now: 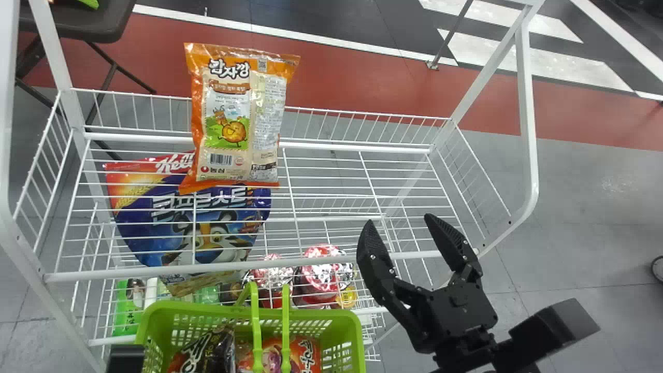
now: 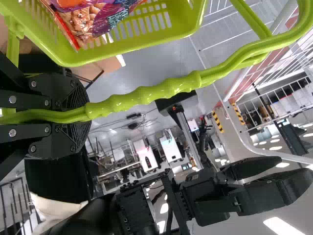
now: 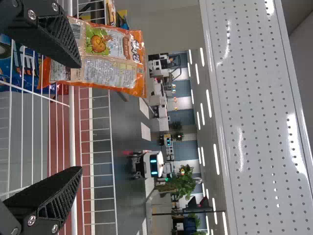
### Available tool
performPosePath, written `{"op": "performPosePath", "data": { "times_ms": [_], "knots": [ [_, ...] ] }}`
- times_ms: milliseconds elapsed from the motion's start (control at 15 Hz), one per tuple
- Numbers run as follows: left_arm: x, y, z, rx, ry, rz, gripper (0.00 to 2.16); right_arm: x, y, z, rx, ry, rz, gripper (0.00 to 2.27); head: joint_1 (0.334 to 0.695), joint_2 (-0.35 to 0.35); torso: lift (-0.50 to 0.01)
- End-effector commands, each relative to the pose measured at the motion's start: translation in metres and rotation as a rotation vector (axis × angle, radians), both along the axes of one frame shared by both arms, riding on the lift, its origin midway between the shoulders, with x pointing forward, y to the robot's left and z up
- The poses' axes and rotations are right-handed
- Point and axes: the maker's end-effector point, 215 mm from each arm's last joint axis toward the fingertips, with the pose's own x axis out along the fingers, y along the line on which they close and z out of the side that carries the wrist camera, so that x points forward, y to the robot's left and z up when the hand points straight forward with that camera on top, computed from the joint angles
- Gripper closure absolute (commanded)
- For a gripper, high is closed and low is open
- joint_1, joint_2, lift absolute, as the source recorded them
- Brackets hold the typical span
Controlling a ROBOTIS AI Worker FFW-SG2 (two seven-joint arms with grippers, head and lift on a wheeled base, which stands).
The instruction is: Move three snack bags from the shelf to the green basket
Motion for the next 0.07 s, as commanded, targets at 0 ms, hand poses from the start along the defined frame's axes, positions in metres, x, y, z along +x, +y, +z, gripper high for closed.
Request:
{"op": "performPosePath", "data": {
  "times_ms": [0],
  "knots": [
    [0.0,0.0,0.0,0.0,0.0,0.0,1.76,0.0,-0.0008,0.0,0.0,0.0,-0.002,0.06,0.695,-0.35,-0.048]
  ]
}}
